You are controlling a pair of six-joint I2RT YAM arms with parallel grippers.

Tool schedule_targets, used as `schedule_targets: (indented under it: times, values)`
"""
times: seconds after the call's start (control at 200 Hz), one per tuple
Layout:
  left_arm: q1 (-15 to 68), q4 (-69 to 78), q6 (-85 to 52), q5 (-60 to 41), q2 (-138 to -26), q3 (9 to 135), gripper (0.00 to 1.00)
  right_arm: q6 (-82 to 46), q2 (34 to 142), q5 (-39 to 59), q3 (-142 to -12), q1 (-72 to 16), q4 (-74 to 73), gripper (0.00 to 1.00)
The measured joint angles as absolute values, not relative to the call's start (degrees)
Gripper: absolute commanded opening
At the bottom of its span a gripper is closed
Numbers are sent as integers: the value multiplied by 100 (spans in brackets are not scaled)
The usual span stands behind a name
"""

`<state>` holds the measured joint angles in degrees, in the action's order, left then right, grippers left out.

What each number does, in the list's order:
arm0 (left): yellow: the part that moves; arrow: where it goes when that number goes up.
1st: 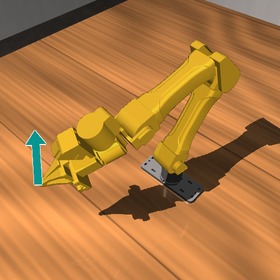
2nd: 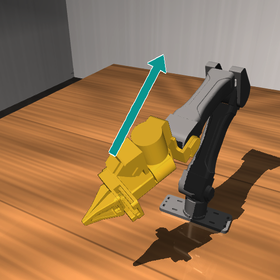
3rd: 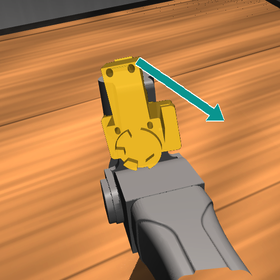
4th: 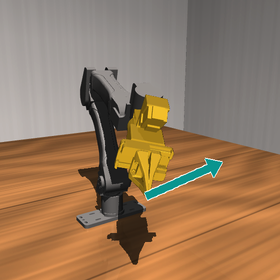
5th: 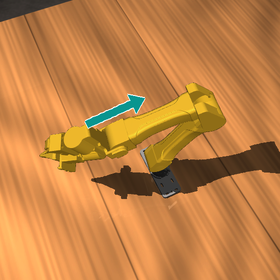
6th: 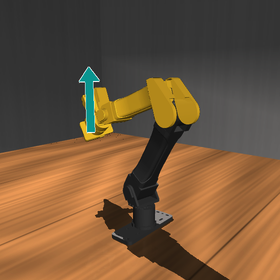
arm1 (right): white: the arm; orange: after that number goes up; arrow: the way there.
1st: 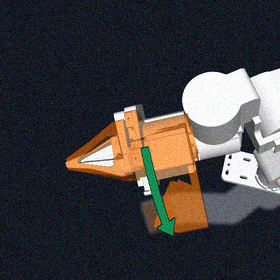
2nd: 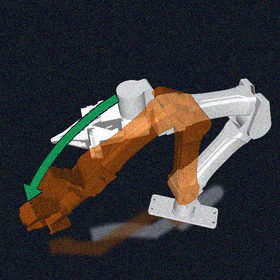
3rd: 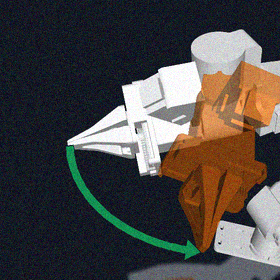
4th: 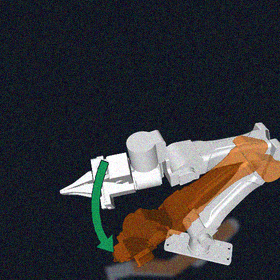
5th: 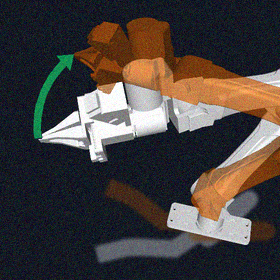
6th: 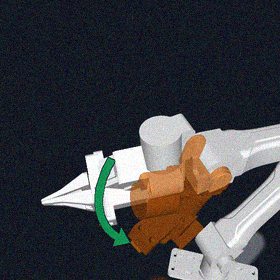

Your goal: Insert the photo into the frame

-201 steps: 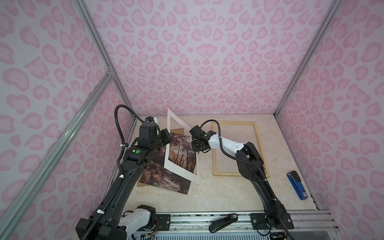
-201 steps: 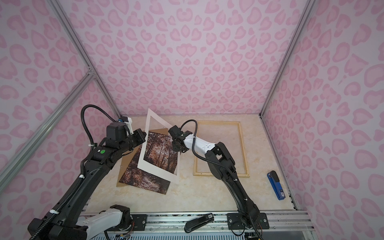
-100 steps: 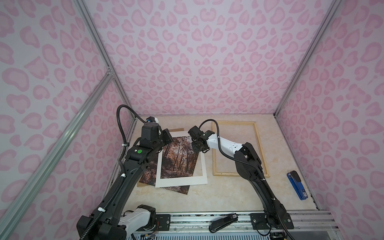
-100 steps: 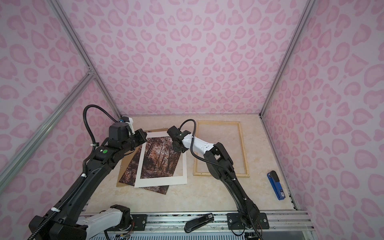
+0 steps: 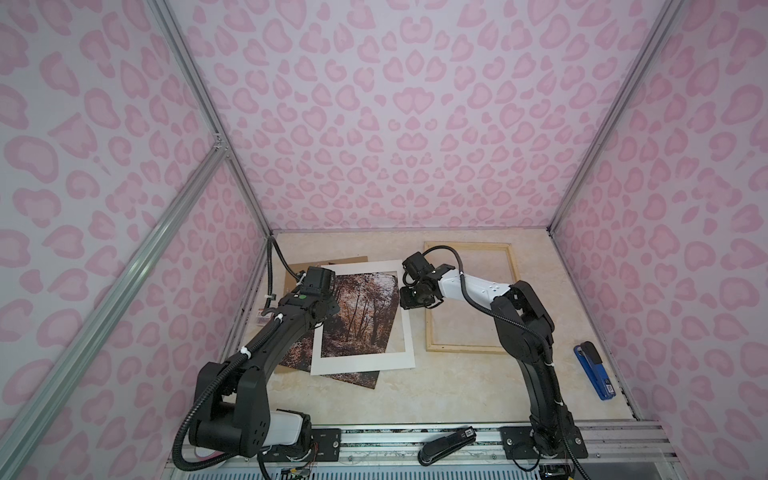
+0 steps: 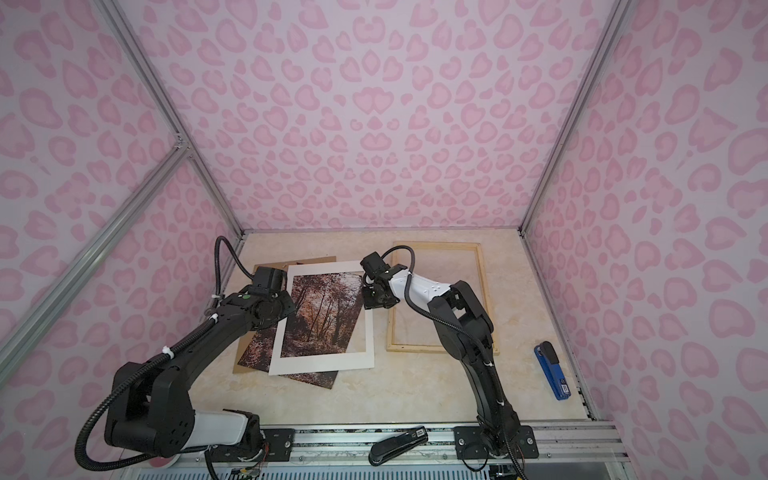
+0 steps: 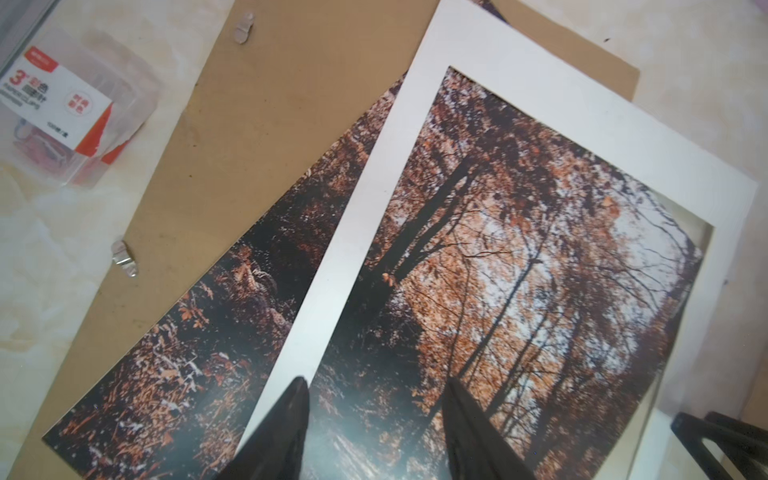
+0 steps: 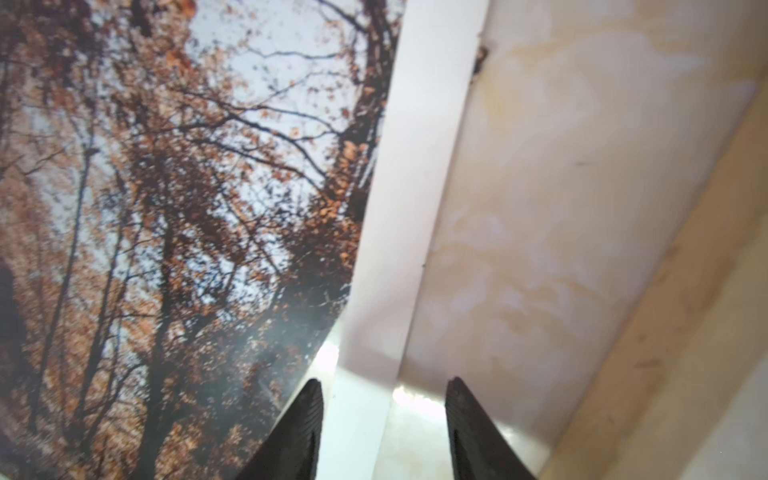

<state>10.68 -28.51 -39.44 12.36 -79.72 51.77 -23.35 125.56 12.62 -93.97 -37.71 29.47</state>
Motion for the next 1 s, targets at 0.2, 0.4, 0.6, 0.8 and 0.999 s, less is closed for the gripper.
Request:
schedule_targets:
  times: [0.2,0.4,0.6,0.8,0.999]
  values:
    - [657,-2674,-3892,1041,-8276,4947,60,-2290,12604,1568,-9351,-3721,2775,44]
    - [449,-2482,-3826,729,-8401,4646,63,-2217,12628,1649,-9362,-3712,2744,43]
    - [298,-2257,-3745,449,-8698,4508,63,-2141,12641,1695,-9360,-3710,2742,42]
    - [272,-1903,-3601,209,-8833,4445,61,-2086,12639,1739,-9299,-3708,2639,42]
    - [270,-1800,-3527,-318,-8617,4344,59,-2080,12652,1756,-9303,-3708,2633,42]
